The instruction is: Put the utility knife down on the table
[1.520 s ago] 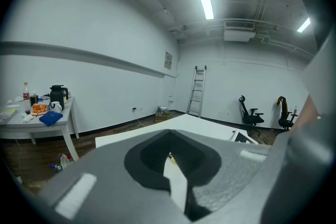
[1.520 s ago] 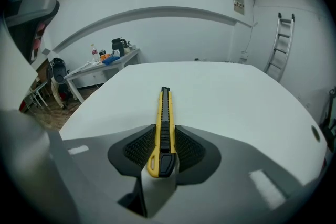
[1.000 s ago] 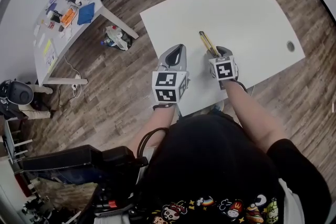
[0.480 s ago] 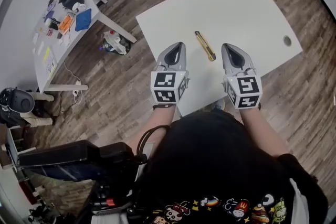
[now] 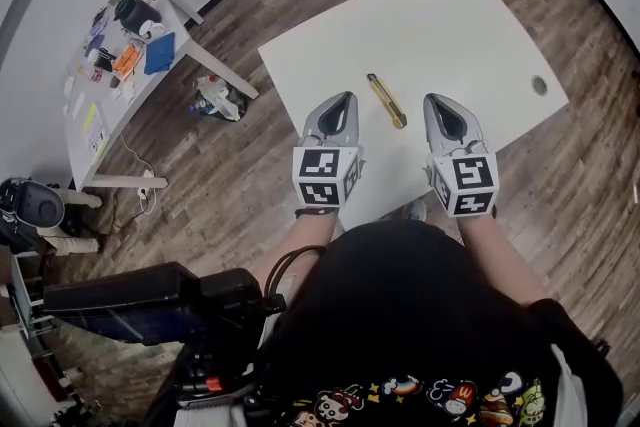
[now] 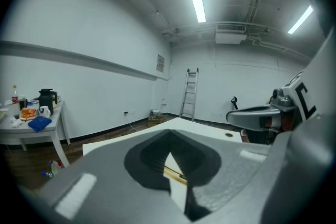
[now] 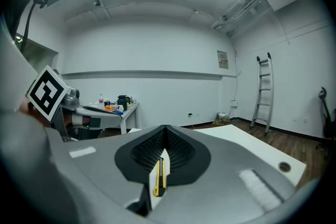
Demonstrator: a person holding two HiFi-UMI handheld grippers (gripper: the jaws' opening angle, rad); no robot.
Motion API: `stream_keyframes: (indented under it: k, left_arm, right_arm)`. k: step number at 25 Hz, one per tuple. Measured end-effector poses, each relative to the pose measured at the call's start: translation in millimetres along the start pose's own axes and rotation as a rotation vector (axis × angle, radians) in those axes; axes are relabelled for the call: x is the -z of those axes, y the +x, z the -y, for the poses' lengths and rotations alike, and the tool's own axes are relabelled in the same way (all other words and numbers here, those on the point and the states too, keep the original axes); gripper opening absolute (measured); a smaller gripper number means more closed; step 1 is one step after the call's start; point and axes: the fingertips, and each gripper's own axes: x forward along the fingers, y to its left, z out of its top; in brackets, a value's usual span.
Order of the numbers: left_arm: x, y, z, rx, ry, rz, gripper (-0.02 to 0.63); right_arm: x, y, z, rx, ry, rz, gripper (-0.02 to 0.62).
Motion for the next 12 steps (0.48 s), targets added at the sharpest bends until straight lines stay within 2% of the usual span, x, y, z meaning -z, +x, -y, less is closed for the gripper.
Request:
stream_keyframes:
  k: [12]
  left_arm:
    - [2.7,-9.0,-3.5,-0.01,-0.011,-0.003,0.002]
  right_arm:
    - [1.0,2.7,-13.0,-0.022,0.002,-0.005,0.021]
